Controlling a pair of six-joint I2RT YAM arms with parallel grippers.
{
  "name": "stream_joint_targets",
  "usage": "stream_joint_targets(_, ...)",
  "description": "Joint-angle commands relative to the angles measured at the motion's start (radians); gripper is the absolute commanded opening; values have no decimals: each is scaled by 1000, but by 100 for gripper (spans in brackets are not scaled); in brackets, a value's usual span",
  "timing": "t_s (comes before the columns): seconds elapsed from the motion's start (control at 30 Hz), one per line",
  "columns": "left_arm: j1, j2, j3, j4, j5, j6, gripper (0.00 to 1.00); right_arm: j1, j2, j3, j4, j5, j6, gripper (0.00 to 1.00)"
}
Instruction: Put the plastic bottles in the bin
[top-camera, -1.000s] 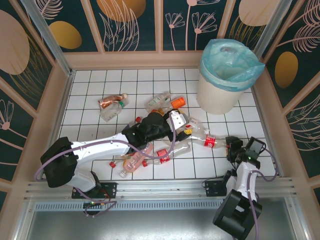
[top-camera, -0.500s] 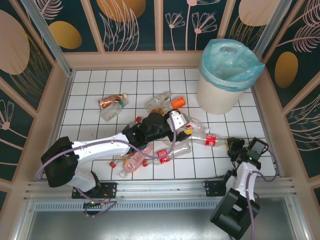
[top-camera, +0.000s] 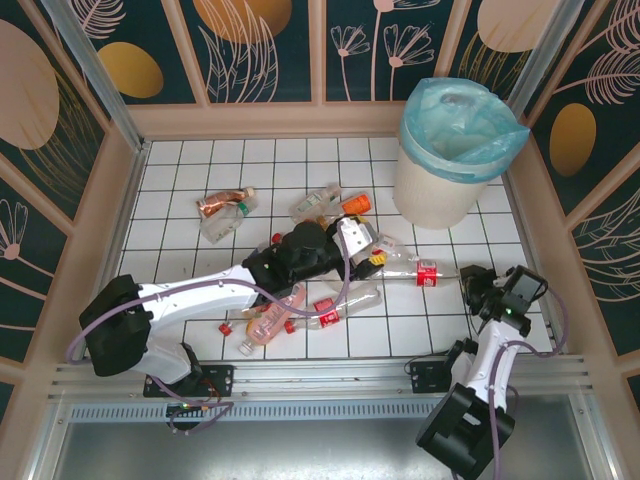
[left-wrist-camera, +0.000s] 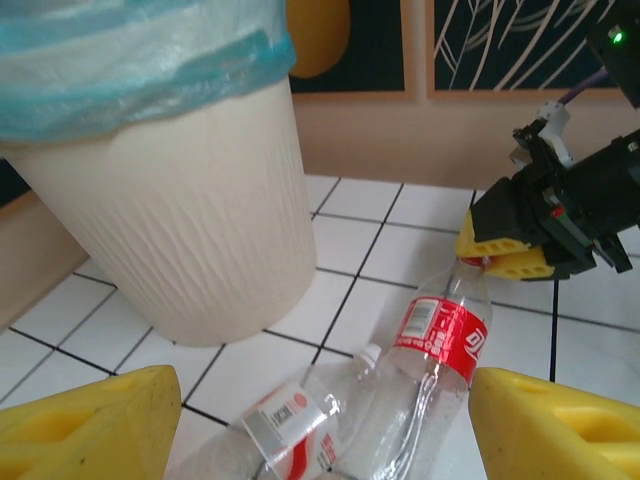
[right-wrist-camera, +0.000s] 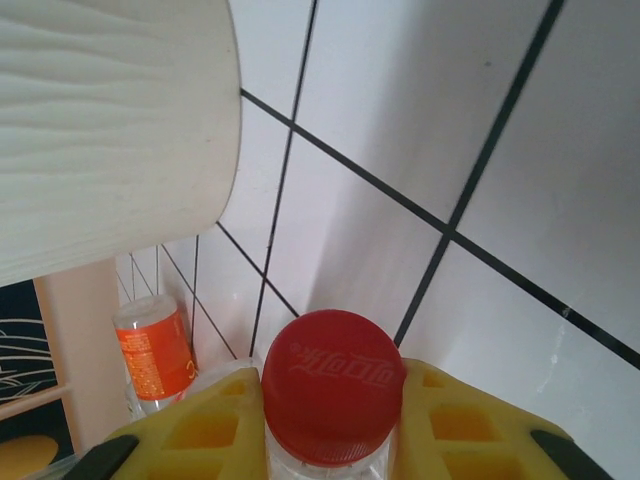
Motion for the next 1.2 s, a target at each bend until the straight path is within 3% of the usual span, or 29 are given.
stream_joint_targets(0.0,-5,-44,46,23,-5,-13,76,11,-11,89,-58,22,-73,22)
stream_joint_targets(0.23,-5,-76,73,18,-17,-25,76,71,-3,215,-89,59,-109,18)
stream_joint_targets(0.5,-5,-103,122,-35,-67,-47,76,319,-54,338,-95,230,-101,12)
stream_joint_targets(0.7,-4,-115,191,-122,-206,-118,75,465,-59,455,-88,332,-107,0)
stream_joint_targets(0.93,-3,-135,259,-198,-350,-209,75,598,-13,635,-50,377,-133,0)
stream_joint_targets(1.17,20,-129,334,-226,-433,-260,72,748,155,937,-13,462,-196,0)
